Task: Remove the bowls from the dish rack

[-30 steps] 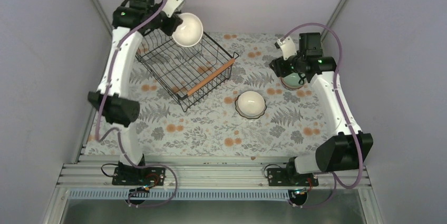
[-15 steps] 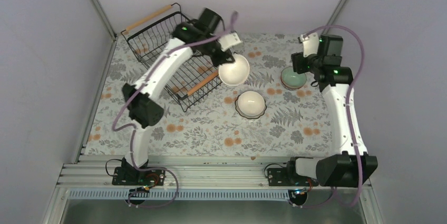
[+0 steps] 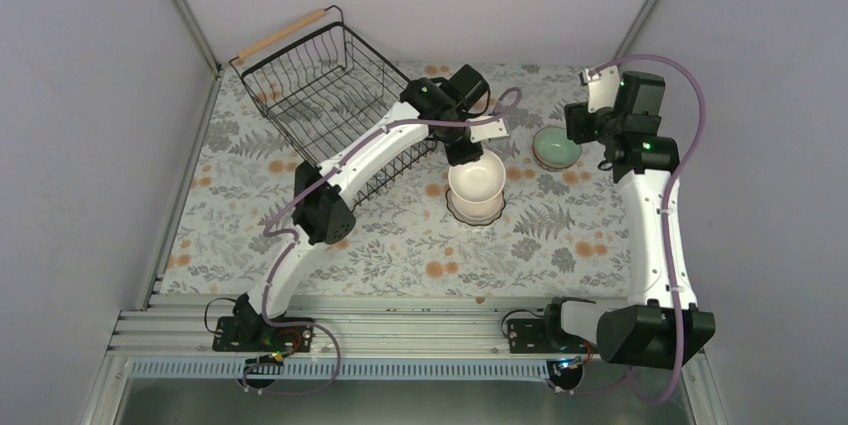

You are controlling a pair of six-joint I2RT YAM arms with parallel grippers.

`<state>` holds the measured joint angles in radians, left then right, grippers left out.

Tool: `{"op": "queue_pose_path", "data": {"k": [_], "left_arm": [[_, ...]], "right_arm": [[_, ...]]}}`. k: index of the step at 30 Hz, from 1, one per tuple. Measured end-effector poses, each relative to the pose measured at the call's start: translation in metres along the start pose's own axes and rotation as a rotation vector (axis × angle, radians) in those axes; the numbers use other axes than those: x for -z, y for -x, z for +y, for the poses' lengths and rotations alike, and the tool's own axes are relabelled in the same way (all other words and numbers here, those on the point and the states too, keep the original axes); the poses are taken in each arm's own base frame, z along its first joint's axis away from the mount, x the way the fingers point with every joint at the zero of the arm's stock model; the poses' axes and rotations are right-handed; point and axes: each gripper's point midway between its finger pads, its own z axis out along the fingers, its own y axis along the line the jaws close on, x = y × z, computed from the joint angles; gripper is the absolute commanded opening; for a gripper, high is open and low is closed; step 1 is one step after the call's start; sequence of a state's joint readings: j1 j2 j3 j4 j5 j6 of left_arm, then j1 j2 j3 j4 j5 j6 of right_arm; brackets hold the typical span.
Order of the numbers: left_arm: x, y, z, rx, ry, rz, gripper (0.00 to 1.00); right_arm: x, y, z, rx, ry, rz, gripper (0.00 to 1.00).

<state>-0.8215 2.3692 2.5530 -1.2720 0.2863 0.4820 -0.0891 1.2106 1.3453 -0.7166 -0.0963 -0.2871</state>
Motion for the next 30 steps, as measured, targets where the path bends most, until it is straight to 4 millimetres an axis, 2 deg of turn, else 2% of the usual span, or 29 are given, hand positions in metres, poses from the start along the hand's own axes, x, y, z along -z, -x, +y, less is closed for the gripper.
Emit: {"op": "queue_pose_path", "data": {"k": [4, 10, 14, 21, 30], "left_arm": [[-0.015, -0.005, 0.005, -0.01, 0.041, 0.04, 0.02], [-0.052, -0.025, 0.012, -0.001, 0.049, 0.122, 0.02], [-0.066, -0.033, 0.013, 0.003, 0.044, 0.15, 0.02], [-0.067, -0.032, 0.01, -0.001, 0.032, 0.145, 0.02], [-0.072, -0.028, -0.004, -0.018, -0.007, 0.14, 0.04]], "right_arm": [[-0.001, -0.003, 0.002, -0.003, 0.016, 0.004, 0.66], [-0.005, -0.011, 0.01, -0.006, 0.051, 0.018, 0.65], [-0.005, -0.011, 0.011, -0.005, 0.061, 0.017, 0.66], [-0.003, -0.013, 0.012, 0.001, 0.062, 0.015, 0.65], [-0.001, -0.013, 0.013, 0.002, 0.06, 0.012, 0.65]]}}
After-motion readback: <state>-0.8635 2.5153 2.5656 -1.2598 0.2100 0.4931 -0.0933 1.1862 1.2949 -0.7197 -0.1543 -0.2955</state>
